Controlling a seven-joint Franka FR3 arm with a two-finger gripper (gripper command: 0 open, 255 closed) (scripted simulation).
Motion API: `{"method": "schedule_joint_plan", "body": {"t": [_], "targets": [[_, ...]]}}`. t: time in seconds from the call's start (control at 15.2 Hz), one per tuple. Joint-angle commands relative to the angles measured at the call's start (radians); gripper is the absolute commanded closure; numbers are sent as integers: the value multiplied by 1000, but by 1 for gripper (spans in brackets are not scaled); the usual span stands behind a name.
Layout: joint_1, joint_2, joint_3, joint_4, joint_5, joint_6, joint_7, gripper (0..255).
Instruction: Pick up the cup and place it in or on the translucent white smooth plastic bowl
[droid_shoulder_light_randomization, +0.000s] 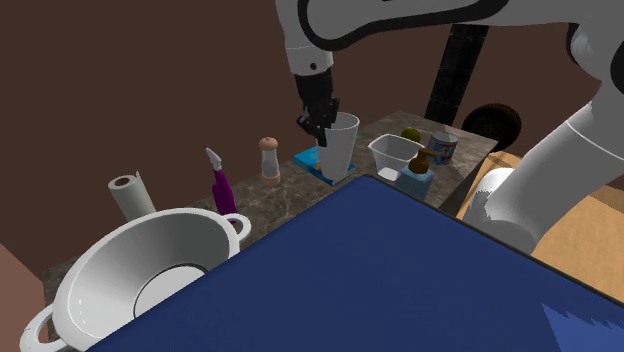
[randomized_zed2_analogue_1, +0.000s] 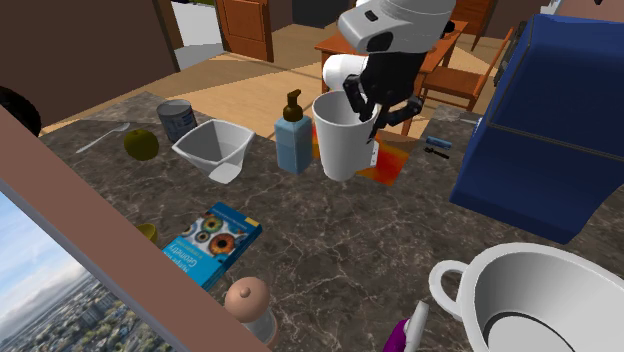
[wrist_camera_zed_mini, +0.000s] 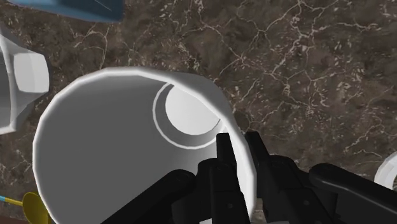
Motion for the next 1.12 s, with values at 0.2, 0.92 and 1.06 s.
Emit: {"method": "schedule_joint_plan", "body": {"t": [0.2, 0.92, 1.06], "targets": [[-17, -27, -33, 20, -14, -42, -52, 255], [-108, -133, -225, -44, -117, -52, -324, 255], [-125, -138, -260, -41, -139, -51, -373, 255]]}}
